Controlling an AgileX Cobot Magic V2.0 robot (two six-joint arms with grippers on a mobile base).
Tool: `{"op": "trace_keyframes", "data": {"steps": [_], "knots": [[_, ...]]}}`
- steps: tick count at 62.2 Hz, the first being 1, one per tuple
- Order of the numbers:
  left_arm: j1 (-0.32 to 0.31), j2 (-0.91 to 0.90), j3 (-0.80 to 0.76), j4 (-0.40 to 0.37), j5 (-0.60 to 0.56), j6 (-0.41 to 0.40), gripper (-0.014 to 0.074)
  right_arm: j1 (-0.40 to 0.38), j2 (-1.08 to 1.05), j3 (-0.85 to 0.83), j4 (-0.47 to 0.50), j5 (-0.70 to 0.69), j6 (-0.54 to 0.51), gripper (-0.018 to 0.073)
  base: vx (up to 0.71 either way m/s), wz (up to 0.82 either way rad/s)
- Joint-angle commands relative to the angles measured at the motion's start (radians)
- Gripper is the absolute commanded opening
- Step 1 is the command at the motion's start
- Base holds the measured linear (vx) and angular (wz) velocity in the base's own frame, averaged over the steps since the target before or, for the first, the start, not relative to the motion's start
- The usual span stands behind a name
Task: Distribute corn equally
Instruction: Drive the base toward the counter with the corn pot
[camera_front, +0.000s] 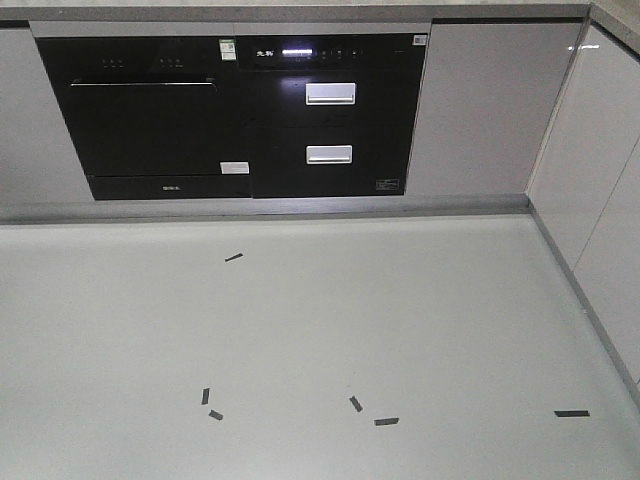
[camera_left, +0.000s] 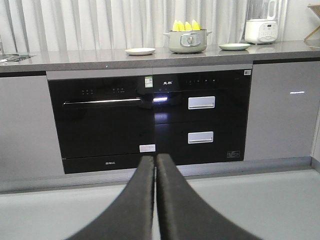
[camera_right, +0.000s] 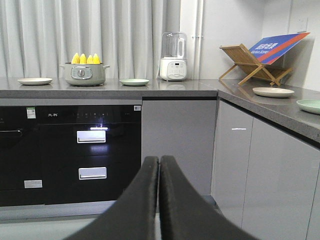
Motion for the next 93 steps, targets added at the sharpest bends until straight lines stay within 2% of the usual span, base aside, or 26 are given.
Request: {"op": "trace_keyframes", "data": {"steps": [1,93], "knots": [[0.0,-0.017,0.015,-0.004,-0.071,-0.004,-0.0006,-0.004,-0.003,0.008,-0.007,-0.082,0.0,-0.0003,0.0,0.0],[0.0,-0.017,0.015,-0.004,-0.071,-0.004,-0.0006,-0.004,-0.003,0.008,-0.007,-0.082,0.0,-0.0003,0.0,0.0]]}}
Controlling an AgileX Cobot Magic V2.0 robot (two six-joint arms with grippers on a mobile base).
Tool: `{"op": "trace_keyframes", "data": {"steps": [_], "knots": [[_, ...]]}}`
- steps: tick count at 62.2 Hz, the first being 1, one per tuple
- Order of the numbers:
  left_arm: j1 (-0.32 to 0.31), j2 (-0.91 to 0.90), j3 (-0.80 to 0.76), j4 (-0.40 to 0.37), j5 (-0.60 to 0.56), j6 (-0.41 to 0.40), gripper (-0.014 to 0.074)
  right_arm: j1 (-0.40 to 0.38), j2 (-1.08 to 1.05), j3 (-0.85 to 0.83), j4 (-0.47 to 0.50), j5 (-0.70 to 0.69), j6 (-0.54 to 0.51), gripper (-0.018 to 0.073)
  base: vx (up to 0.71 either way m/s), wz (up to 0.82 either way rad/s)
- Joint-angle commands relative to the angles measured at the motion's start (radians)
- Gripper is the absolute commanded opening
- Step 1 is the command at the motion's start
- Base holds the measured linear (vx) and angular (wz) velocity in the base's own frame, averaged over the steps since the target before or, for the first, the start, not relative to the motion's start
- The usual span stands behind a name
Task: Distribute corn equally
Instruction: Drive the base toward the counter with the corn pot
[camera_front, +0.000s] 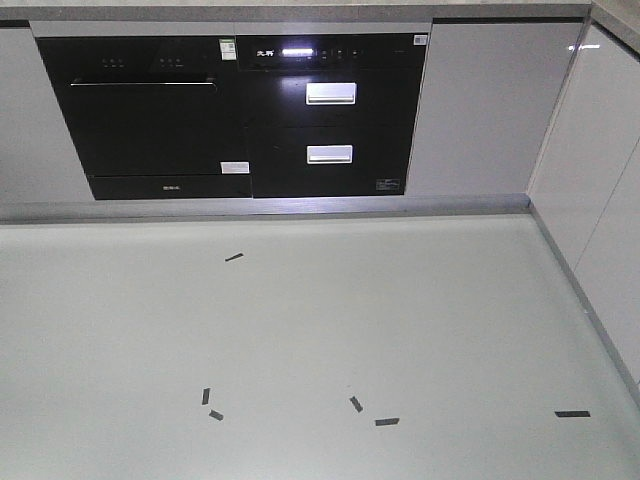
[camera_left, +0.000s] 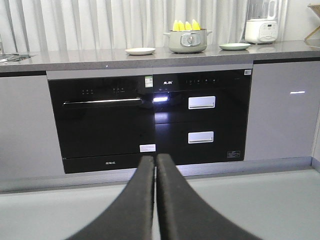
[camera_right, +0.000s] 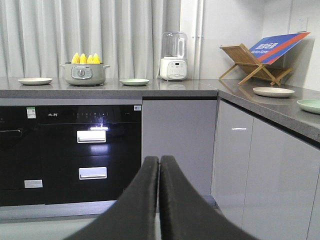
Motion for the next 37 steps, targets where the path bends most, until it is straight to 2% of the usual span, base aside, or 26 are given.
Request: {"op": "trace_keyframes", "data": {"steps": [1,37], "knots": [[0.0,-0.017,0.015,-0.004,-0.071,-0.004,-0.0006,-0.004,-0.003,0.008,-0.007,-0.082,0.0,-0.0003,0.01,0.01],[0.0,-0.017,0.015,-0.004,-0.071,-0.004,-0.0006,-0.004,-0.003,0.008,-0.007,-0.082,0.0,-0.0003,0.04,0.03]]}}
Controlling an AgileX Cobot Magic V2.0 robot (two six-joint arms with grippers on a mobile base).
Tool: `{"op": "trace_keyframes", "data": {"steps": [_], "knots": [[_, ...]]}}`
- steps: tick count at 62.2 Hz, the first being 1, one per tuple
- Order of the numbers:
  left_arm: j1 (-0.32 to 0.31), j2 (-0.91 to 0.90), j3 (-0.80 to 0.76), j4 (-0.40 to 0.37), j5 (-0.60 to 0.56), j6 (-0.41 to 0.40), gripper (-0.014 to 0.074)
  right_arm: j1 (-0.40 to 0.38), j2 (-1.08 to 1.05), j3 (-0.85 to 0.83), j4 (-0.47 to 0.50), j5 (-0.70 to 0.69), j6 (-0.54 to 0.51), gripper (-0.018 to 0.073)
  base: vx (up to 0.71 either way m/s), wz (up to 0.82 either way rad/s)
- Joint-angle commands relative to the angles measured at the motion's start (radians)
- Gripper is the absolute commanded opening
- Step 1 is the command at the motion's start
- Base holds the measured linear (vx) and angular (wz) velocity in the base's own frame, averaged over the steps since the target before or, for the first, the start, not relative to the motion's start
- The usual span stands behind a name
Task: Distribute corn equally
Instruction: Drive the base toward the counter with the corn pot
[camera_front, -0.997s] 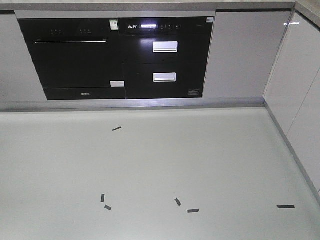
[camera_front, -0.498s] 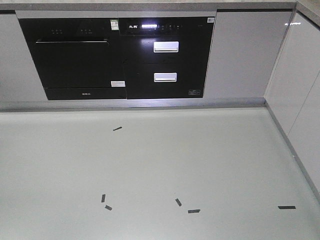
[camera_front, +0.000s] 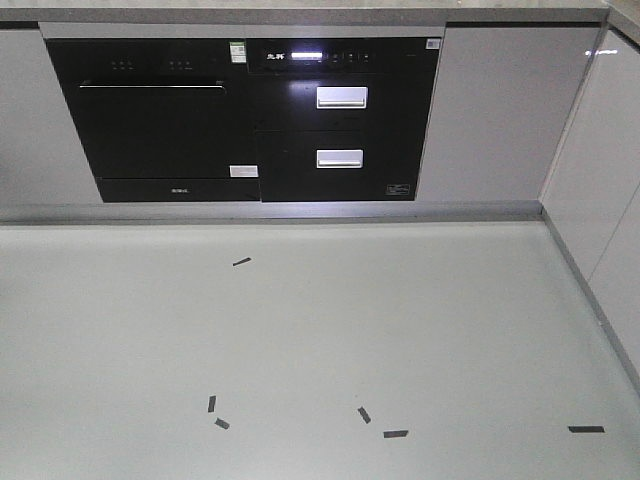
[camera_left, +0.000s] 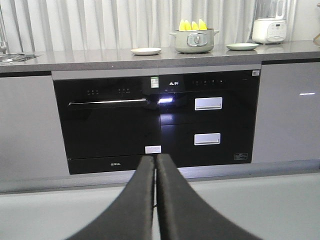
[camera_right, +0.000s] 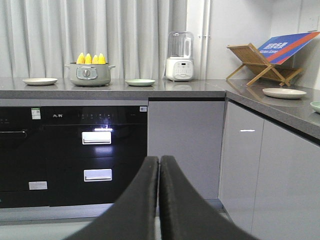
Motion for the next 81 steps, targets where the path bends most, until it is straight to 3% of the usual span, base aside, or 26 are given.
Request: {"op": "trace_keyframes", "data": {"steps": [1,81], "knots": [[0.0,-0.017,0.015,-0.004,-0.071,-0.004,-0.0006,-0.004,-0.003,0.008,-0.007,-0.082,0.0,-0.0003,0.09,0.07],[0.0,-0.017,0.015,-0.004,-0.071,-0.004,-0.0006,-0.004,-0.003,0.008,-0.007,-0.082,0.0,-0.0003,0.1,-0.03]]}}
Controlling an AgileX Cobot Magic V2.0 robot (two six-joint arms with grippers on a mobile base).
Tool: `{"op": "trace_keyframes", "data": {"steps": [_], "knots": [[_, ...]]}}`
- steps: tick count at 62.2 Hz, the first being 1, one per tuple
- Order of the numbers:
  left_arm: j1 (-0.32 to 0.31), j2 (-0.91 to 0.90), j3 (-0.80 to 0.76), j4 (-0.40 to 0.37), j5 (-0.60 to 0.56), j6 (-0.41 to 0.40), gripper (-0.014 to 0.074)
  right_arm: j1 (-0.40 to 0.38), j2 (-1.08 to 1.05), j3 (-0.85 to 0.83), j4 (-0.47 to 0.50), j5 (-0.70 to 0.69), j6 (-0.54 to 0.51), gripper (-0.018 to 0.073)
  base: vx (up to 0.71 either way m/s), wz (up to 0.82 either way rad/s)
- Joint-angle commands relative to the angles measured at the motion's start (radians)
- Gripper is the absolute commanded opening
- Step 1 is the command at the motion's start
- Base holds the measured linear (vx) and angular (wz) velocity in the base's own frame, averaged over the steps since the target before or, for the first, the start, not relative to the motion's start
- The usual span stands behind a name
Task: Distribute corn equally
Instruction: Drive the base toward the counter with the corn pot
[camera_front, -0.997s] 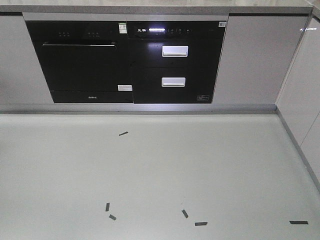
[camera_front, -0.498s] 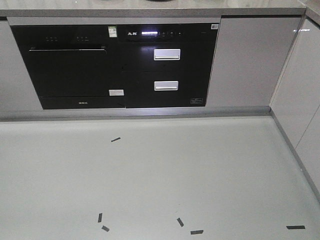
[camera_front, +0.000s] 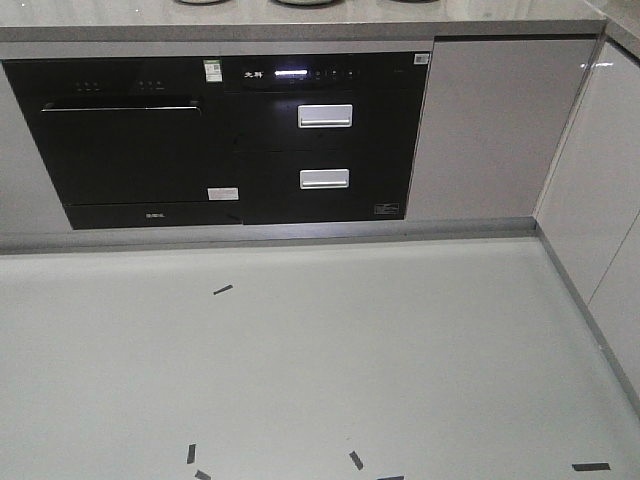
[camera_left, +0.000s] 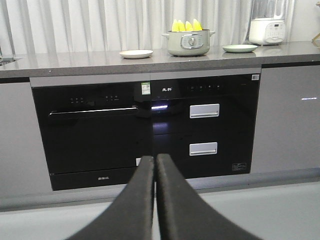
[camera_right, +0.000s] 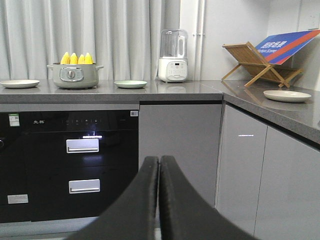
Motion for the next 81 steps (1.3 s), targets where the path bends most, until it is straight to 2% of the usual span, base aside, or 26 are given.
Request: {"op": "trace_keyframes", "data": {"steps": [1,81], "knots": [[0.0,-0.017,0.015,-0.004,-0.071,-0.004,-0.0006,-0.004,-0.003,0.008,-0.007,-0.082,0.0,-0.0003,0.09,-0.04],[0.0,-0.017,0.015,-0.004,-0.071,-0.004,-0.0006,-0.004,-0.003,0.008,-0.007,-0.082,0.0,-0.0003,0.13,0.03]]}}
